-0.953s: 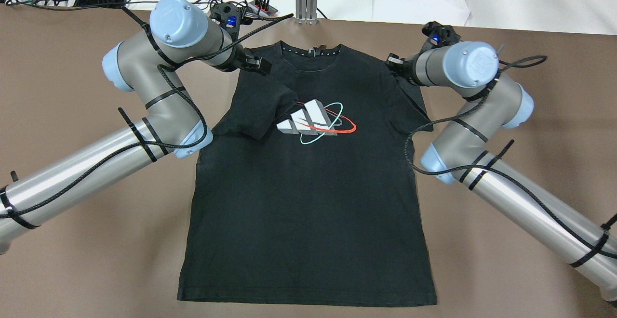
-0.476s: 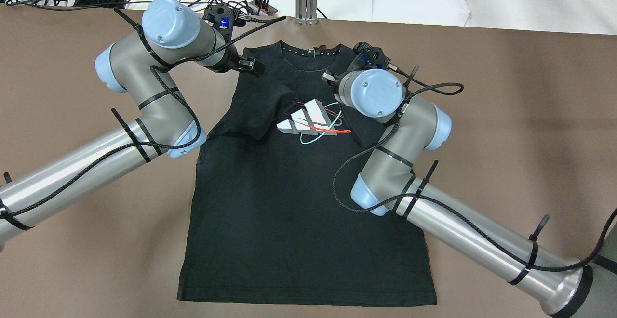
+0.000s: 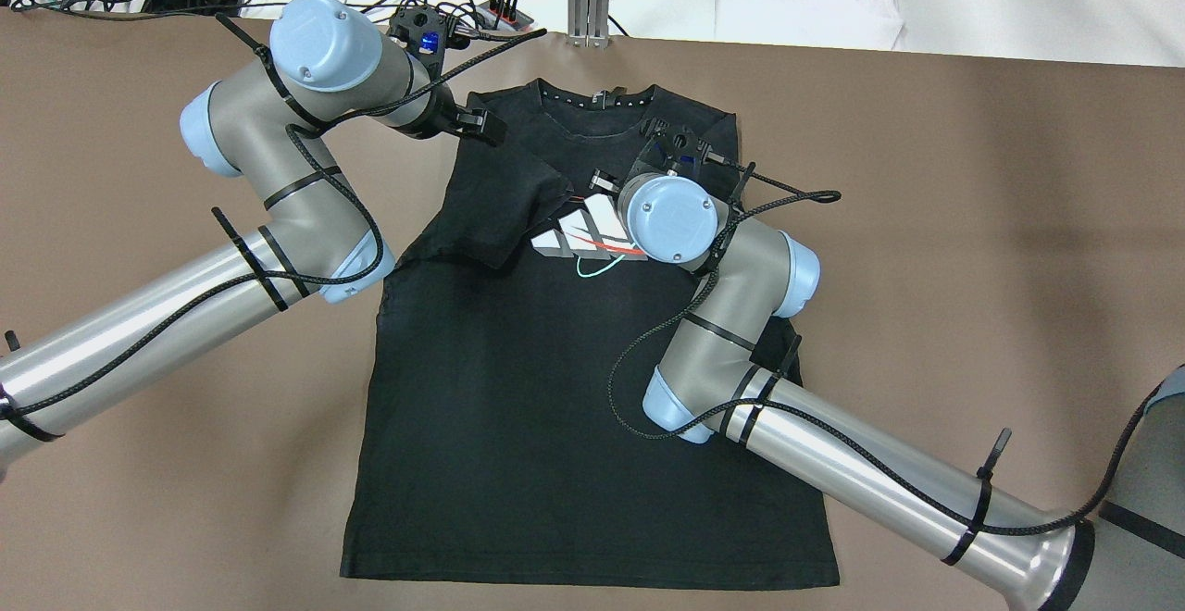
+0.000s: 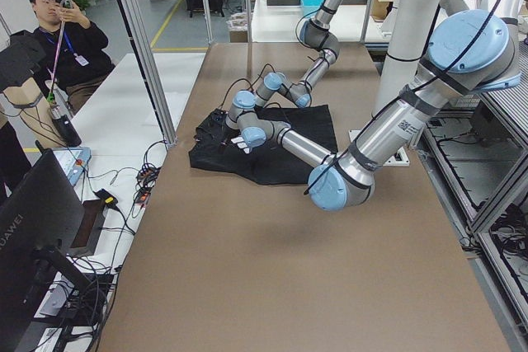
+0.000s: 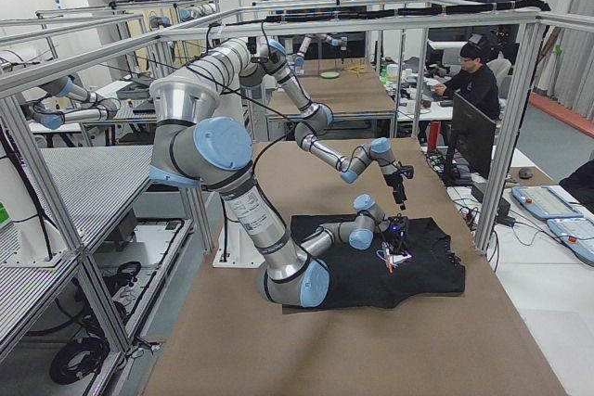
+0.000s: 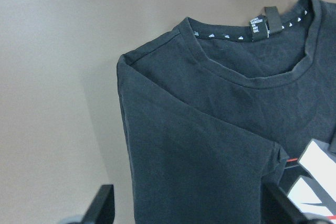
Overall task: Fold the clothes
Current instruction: 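Fold the sleeve inward over the chest with the right gripper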
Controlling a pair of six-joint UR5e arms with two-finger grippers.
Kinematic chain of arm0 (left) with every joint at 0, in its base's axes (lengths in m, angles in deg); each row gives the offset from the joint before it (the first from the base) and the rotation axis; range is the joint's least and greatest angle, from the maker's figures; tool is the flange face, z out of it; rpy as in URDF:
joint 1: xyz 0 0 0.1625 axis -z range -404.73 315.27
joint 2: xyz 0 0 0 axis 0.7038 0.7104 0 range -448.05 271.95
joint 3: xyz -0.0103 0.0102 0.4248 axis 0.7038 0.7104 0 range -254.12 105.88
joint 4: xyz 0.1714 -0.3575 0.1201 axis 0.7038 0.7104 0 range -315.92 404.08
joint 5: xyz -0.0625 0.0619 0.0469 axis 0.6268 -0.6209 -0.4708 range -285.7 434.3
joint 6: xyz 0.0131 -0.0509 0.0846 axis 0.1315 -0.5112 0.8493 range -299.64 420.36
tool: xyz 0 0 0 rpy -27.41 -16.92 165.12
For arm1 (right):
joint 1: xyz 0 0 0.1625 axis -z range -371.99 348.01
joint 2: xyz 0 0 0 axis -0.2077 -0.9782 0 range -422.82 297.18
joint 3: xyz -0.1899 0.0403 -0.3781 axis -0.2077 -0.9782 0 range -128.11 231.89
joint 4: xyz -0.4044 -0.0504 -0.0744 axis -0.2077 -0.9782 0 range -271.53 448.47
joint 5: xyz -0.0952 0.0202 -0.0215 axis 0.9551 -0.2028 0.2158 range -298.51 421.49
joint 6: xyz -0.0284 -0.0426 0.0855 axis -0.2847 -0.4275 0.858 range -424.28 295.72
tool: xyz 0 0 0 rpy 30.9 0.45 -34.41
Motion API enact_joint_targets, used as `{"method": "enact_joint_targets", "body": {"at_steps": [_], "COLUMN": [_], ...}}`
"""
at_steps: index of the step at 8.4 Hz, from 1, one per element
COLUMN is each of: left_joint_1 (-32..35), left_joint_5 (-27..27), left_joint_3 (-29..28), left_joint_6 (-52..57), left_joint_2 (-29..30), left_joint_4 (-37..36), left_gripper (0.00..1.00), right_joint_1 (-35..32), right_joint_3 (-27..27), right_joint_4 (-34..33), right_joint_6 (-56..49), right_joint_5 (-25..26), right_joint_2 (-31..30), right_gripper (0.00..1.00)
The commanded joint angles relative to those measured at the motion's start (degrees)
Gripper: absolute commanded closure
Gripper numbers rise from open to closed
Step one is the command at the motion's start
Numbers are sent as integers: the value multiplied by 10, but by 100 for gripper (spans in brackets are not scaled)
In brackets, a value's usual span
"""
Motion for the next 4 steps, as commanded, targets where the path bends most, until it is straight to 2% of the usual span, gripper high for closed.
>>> {"method": "enact_joint_targets", "body": {"at_steps": [1,2,4], "left_joint_1": [4,4,-4], "left_joint_5": [0,-4,-8], "left_joint_3": [1,2,67], "left_joint_6": [-7,-23,-80], "left_joint_2": [-1,-4,-52], "left_joint_4": [0,0,0], "left_gripper": [0,0,0], "right_joint_1": [-20,-30,-31], "right_joint_3": [63,132,255], "right_joint_4": [-51,-73,-128], "right_joint_6": [-113,-157,-166], "right_joint_5": [-49,-78,-112], "right_joint_2": [-36,-69,-150], "right_gripper": [4,4,4]}}
